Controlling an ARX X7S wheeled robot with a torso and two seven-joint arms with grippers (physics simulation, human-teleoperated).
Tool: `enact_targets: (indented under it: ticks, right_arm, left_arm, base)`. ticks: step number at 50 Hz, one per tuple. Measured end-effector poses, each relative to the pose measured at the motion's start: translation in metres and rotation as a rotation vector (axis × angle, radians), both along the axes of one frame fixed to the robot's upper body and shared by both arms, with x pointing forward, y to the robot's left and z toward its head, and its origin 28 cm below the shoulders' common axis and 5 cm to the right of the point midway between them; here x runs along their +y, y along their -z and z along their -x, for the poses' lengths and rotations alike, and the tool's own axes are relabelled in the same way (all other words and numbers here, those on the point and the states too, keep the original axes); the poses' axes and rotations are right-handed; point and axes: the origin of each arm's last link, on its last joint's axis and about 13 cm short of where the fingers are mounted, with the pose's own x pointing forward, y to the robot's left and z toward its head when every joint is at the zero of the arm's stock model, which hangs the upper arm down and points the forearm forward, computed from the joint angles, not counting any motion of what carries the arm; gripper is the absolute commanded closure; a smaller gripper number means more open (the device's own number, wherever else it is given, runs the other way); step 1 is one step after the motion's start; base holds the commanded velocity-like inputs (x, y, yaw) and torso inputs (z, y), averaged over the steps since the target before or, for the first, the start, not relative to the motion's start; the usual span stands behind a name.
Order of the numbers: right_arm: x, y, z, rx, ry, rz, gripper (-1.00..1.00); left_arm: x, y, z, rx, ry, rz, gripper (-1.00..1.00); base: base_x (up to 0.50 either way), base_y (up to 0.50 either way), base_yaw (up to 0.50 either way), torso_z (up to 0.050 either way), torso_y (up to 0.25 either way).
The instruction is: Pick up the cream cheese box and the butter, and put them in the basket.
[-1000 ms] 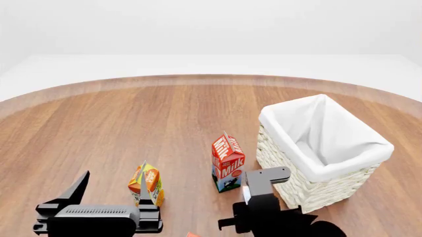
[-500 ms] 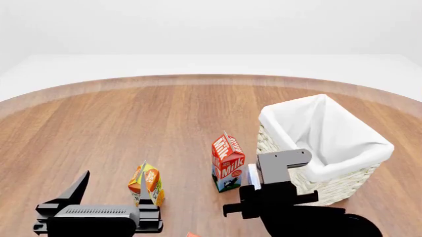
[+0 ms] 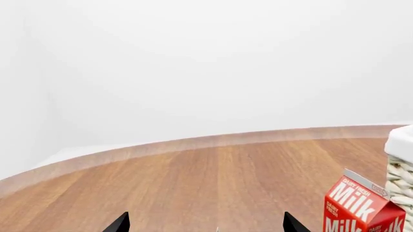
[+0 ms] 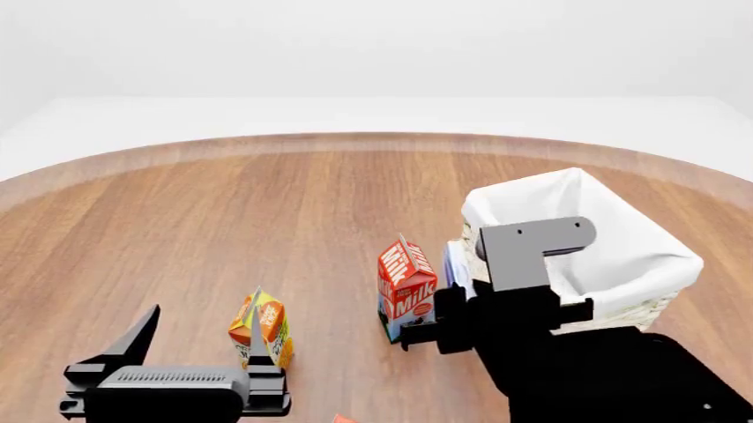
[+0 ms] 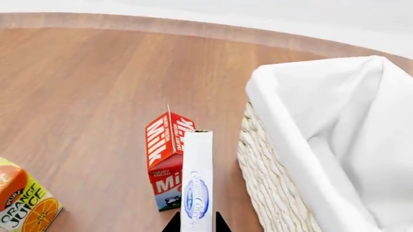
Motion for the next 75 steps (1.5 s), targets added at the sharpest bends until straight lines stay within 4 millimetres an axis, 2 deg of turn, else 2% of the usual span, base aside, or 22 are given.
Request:
enact_targets:
  ticks: [15,39,54,75]
  right_arm:
    - [-0.002,-0.029,-0.002,-0.073,-0.009,-0.006,1.00]
    - [-0.014,-0.069,-0.027,-0.146,0.071,0.008,1.00]
    - [-0.028,-0.075,-0.057,-0.128,0.173,0.035,1.00]
    - [-0.046,-0.068,-0.089,-0.031,0.288,0.090,1.00]
  left_arm:
    - [0.000,0.000,0.000,-0.001,-0.001,0.000,-1.00]
    - [0.000,0.000,0.000,-0.001,0.000,0.001,-1.00]
    - [-0.001,0.000,0.000,0.000,0.001,0.001,-1.00]
    - [-0.001,0.000,0.000,0.001,0.004,0.005,-1.00]
  base:
    - [0.00,0.00,0.00,0.000,0.001]
    - [0.00,0.00,0.00,0.000,0.000]
    - [0.00,0.00,0.00,0.000,0.001]
    - [0.00,0.00,0.00,0.000,0.000]
